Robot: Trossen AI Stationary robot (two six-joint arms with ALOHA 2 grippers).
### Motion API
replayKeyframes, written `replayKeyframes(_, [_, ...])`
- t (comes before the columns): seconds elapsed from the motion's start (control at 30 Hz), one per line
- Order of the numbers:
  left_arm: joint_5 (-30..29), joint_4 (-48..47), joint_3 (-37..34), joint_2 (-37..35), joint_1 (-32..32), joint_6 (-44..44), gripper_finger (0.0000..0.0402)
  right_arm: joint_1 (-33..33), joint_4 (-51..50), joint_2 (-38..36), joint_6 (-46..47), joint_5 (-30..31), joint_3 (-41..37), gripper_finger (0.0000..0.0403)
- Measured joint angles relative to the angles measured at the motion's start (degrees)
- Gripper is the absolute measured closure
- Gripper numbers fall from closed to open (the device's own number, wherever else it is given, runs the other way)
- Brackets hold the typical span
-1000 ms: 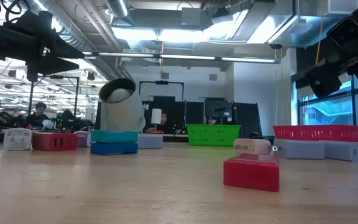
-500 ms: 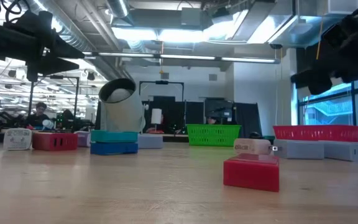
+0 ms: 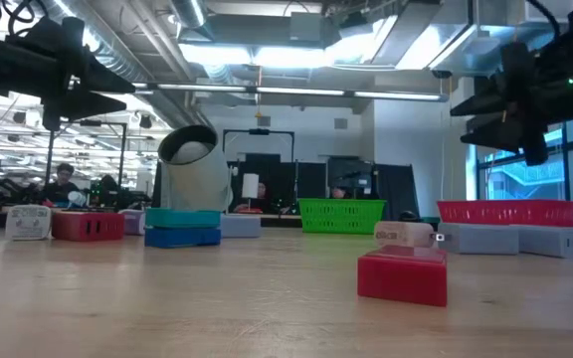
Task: Pick & Place Office items
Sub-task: Put the right light blue charger adapter into the green bin
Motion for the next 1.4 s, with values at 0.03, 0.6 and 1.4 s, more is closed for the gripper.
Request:
replayKeyframes(0.03, [-0.02, 0.14, 0.0, 0.0, 0.0, 0.02, 0.0194, 0.0, -0.01, 0.01, 2.2, 0.55, 0.0, 0.0115])
replayKeyframes(0.6, [1.45, 0.82, 0.0, -0.02, 0.0, -7.15, 0.0194, -0.01, -0.03, 0.0, 6.09, 4.84, 0.0, 0.0115])
replayKeyframes(1.4, [-6.52, 24.89, 0.03, 7.43, 0.02, 4.46, 0.0194, 0.0, 21.84, 0.44, -10.27, 4.98, 2.16, 0.0115])
